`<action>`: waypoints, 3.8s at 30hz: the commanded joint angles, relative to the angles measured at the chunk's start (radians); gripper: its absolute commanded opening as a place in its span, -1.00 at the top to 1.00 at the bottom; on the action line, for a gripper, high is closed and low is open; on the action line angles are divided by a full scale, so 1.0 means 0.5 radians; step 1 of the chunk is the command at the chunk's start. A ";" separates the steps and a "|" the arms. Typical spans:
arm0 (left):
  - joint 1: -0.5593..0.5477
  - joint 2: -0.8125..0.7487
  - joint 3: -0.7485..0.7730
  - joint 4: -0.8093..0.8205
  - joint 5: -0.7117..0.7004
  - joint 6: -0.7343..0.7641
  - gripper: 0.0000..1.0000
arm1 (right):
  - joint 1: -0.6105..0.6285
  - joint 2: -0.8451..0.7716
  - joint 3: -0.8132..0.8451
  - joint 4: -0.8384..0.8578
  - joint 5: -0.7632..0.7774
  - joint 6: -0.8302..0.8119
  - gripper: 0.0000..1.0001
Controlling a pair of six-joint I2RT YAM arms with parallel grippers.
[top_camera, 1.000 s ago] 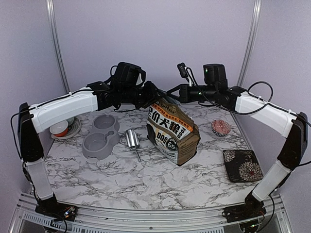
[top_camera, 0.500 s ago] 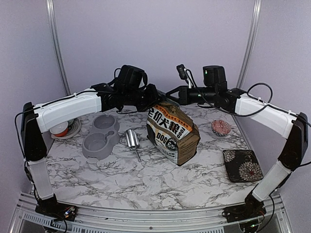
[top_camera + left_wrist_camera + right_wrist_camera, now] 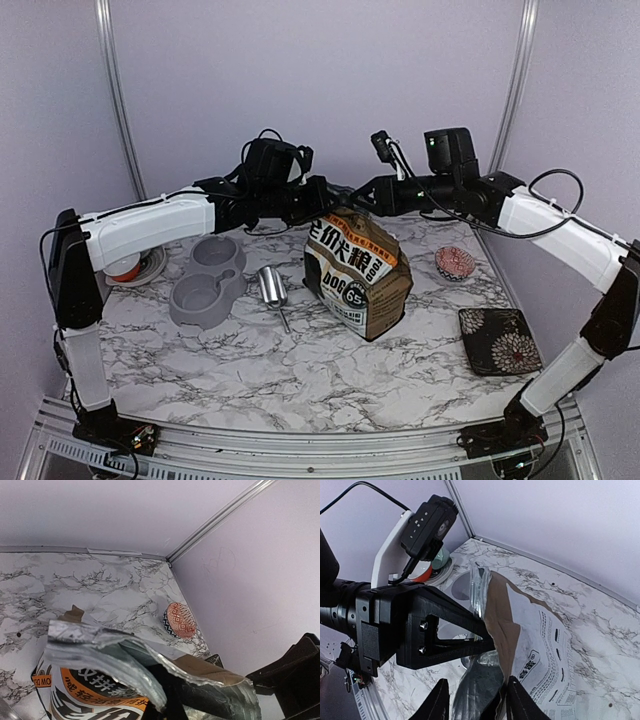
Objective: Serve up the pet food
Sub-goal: Open the seal of the pet food bag.
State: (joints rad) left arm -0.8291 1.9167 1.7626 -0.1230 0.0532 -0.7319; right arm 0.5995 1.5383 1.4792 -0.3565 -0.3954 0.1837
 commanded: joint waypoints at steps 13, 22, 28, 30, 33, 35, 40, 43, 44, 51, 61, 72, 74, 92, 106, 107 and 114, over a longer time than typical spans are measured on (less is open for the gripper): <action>0.002 0.023 0.124 0.277 0.232 0.562 1.00 | 0.046 -0.007 0.191 -0.383 0.220 -0.027 0.37; 0.002 -0.027 0.069 0.293 0.191 0.507 1.00 | 0.175 0.153 0.420 -0.600 0.599 -0.081 0.63; 0.002 -0.065 0.012 0.310 0.154 0.516 1.00 | 0.222 0.211 0.495 -0.681 0.712 -0.081 0.96; 0.002 -0.074 -0.003 0.314 0.153 0.526 1.00 | 0.226 0.210 0.510 -0.695 0.750 -0.074 1.00; 0.002 -0.100 -0.029 0.324 0.154 0.552 1.00 | 0.224 0.222 0.557 -0.755 0.826 -0.081 1.00; 0.002 -0.118 -0.043 0.329 0.153 0.568 1.00 | 0.223 0.238 0.584 -0.819 0.903 -0.108 1.00; 0.002 -0.140 -0.061 0.332 0.137 0.595 1.00 | 0.222 0.233 0.692 -0.912 0.957 -0.151 1.00; 0.002 -0.137 -0.046 0.329 0.118 0.623 1.00 | 0.224 0.201 0.699 -0.909 0.832 -0.154 1.00; 0.002 -0.134 -0.035 0.327 0.110 0.633 1.00 | 0.223 0.195 0.705 -0.914 0.775 -0.157 1.00; 0.038 -0.122 0.088 0.281 0.094 0.713 1.00 | 0.228 0.140 0.724 -1.006 0.713 -0.140 1.00; 0.140 -0.075 0.229 0.235 0.279 0.822 1.00 | 0.228 0.048 0.736 -1.152 0.930 -0.116 1.00; 0.282 0.315 0.876 0.069 0.567 0.800 1.00 | 0.237 0.036 0.805 -1.185 0.804 -0.087 1.00; 0.284 0.351 0.927 0.056 0.598 0.779 1.00 | 0.237 0.025 0.778 -1.155 0.788 -0.082 1.00; 0.284 0.032 0.425 -0.019 0.544 0.156 0.02 | 0.141 -0.039 0.548 -0.612 0.901 -0.042 1.00; -0.070 0.009 0.557 -0.689 -0.086 0.129 -0.32 | 0.120 -0.242 0.155 -0.209 0.863 -0.040 1.00; -0.081 0.020 0.563 -0.695 -0.098 0.125 -0.32 | 0.120 -0.248 0.138 -0.203 0.859 -0.040 1.00; -0.134 0.127 0.673 -0.726 -0.155 0.080 -0.28 | 0.120 -0.314 0.021 -0.148 0.820 -0.062 1.00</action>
State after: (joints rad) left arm -0.8825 1.9499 2.0514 -0.4503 0.0154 -0.6739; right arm 0.6632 1.4479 1.4971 -0.5266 0.0441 0.1596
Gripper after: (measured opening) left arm 0.652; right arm 0.004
